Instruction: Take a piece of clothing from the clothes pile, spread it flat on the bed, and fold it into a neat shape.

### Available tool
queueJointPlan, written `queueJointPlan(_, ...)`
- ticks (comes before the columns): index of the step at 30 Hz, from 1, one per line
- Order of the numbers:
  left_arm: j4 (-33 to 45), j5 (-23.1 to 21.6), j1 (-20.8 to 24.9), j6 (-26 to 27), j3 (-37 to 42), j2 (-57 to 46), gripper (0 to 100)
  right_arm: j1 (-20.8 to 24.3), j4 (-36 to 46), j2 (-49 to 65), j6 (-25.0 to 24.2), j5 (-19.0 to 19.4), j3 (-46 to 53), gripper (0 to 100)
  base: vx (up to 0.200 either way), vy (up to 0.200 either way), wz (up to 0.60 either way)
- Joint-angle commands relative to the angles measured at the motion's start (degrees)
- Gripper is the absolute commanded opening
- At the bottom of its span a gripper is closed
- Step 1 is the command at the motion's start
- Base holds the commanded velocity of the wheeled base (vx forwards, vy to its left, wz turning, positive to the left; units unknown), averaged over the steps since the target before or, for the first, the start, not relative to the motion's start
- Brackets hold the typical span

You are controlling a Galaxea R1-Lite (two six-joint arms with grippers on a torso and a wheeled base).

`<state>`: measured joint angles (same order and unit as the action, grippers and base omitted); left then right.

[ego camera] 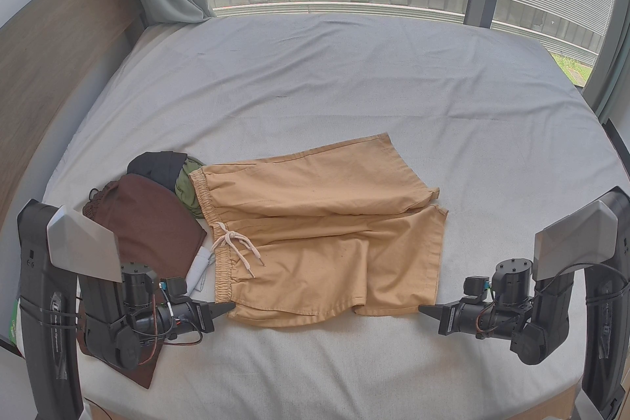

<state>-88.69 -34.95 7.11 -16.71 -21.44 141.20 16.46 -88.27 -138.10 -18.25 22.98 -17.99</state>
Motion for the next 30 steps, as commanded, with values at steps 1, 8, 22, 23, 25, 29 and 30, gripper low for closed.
queueJointPlan(1,-0.1,0.0,-0.7,0.0,2.6,-3.3,0,-1.9,0.0,3.4,0.4,0.1,3.7,0,0.000,0.000,0.00)
queueJointPlan(8,0.0,-0.4,-1.8,0.2,4.8,-5.1,0,-3.4,0.0,3.8,1.7,0.1,5.2,0,0.000,0.000,0.00)
queueJointPlan(22,0.0,-3.9,-4.9,1.0,13.1,-8.8,0,-4.9,0.1,5.5,5.1,1.5,10.3,0,0.000,0.000,0.00)
queueJointPlan(23,0.0,-3.9,-5.0,1.0,13.4,-8.8,0,-5.2,0.1,5.4,5.5,1.6,10.4,0,0.000,0.000,0.00)
queueJointPlan(25,0.0,-3.9,-5.0,1.1,13.6,-8.8,0,-5.4,0.1,5.3,6.1,2.0,10.6,0,0.000,0.000,0.00)
queueJointPlan(29,0.0,-4.0,-5.5,1.1,14.7,-8.8,0,-6.0,0.1,5.4,7.3,2.9,12.1,0,0.000,0.000,0.00)
queueJointPlan(30,0.0,-4.0,-5.6,1.1,15.0,-8.8,0,-6.1,0.1,5.4,7.6,2.9,12.4,0,0.000,0.000,0.00)
